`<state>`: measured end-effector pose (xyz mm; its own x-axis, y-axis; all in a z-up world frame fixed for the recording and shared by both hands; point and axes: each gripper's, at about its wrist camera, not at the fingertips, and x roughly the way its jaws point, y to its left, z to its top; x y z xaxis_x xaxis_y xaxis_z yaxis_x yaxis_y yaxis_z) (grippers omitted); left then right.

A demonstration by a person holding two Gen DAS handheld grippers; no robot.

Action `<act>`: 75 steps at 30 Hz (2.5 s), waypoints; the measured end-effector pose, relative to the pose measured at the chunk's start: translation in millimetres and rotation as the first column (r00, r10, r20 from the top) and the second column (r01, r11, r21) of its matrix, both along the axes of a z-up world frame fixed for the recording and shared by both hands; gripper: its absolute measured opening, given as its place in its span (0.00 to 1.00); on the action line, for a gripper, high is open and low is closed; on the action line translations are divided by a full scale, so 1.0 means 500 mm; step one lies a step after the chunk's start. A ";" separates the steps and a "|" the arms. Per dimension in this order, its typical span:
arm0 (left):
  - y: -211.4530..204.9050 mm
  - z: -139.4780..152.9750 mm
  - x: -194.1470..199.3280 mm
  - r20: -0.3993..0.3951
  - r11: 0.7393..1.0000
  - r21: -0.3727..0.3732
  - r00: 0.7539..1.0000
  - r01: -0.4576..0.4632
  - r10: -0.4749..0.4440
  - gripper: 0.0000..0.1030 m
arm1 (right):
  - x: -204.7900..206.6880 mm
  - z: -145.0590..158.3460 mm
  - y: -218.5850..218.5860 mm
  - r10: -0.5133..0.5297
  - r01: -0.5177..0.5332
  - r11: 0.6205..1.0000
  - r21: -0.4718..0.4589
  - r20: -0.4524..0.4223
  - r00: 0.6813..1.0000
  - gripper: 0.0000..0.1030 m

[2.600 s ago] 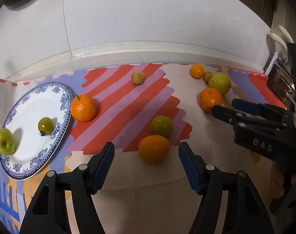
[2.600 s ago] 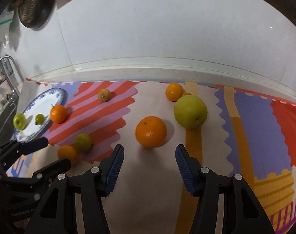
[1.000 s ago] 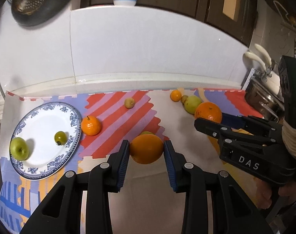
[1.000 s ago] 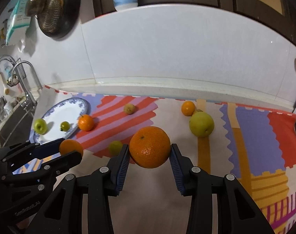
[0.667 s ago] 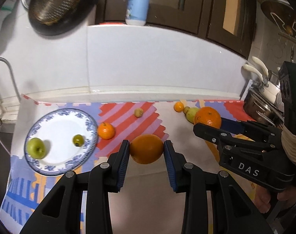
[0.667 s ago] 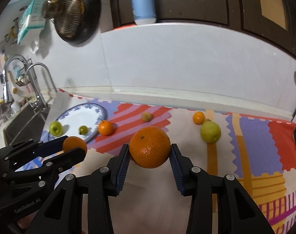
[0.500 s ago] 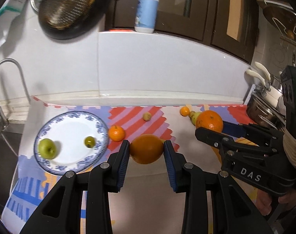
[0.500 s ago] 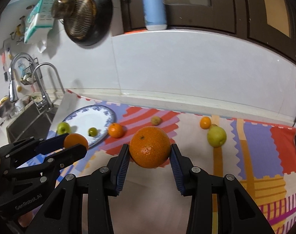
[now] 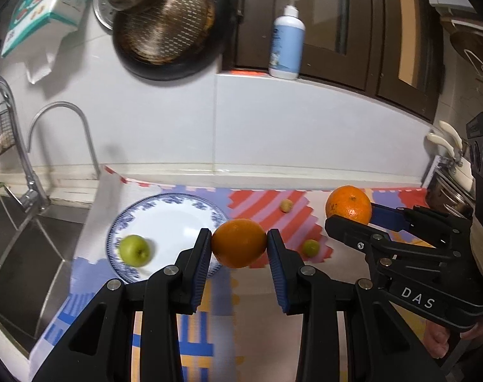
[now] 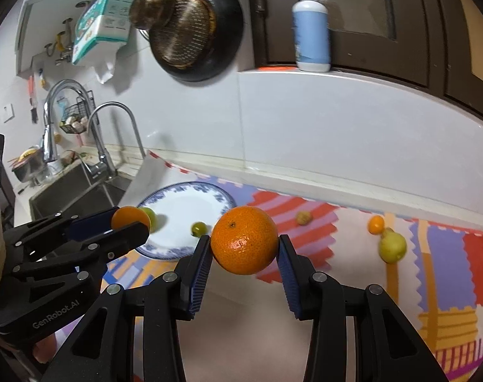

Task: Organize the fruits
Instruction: 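Carry the orange with the left tool over the plate while the right tool carries its orange, then open the left tool onto the plate while the right tool releases its orange there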

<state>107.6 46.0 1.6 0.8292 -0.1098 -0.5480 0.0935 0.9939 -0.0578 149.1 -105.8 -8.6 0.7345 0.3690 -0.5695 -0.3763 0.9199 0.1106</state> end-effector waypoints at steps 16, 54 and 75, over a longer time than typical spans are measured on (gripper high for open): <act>0.115 0.001 0.079 -0.002 0.993 0.058 0.995 -0.099 0.099 0.34 | 0.108 -0.006 0.138 0.108 -0.108 0.994 0.011 -0.025 0.994 0.41; 0.251 -0.226 0.350 -0.291 0.994 0.069 0.952 -0.081 0.098 0.34 | 0.391 -0.233 0.311 0.156 -0.188 0.980 -0.069 -0.330 0.931 0.41; 0.252 -0.178 0.320 -0.259 0.988 0.066 0.954 -0.141 0.154 0.47 | 0.369 -0.204 0.291 0.135 -0.163 0.983 -0.080 -0.279 0.951 0.45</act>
